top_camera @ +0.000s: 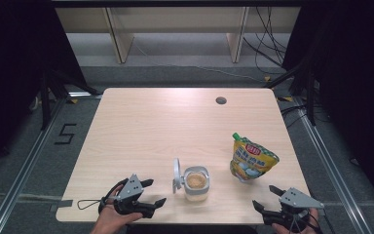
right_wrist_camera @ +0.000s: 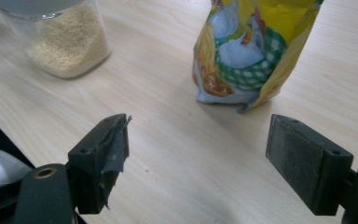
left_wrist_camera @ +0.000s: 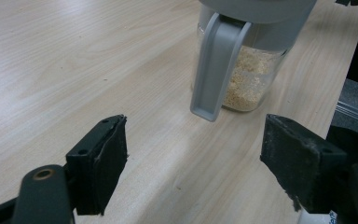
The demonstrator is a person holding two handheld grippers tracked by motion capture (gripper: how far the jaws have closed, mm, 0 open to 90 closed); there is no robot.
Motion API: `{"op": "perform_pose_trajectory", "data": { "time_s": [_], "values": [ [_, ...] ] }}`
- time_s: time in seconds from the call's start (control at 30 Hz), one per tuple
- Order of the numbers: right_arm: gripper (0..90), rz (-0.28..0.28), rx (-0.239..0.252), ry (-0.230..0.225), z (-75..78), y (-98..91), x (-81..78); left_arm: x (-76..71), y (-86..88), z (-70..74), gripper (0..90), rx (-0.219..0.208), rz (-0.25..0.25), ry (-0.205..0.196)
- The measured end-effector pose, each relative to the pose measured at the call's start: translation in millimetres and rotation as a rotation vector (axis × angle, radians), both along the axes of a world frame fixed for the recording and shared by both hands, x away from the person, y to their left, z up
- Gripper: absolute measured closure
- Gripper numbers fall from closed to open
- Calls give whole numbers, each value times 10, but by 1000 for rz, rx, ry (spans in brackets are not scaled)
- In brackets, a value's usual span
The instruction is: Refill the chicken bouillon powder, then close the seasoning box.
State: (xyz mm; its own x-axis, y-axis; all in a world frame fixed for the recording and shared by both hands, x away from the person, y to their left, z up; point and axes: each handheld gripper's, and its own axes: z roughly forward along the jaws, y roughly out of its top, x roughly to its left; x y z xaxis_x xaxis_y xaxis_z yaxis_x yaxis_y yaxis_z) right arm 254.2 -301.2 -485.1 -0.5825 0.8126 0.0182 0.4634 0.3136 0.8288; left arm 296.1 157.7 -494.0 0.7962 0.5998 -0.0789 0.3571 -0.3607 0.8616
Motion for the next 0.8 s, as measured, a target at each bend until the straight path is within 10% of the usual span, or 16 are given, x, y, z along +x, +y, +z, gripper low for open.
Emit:
{"op": "perform_pose_trajectory", "data": {
  "time_s": [0.37,0.57,0.8],
  "values": [
    [226,47,-31,6,-24,59,-85,-30,15,94,279,-30,2,-12],
    [229,83,-62,3,-38,80,-109,-34,-7,143,484,-54,-14,10],
    [235,85,-62,7,-39,111,-137,-66,-106,328,801,-79,-35,-75]
  ]
}}
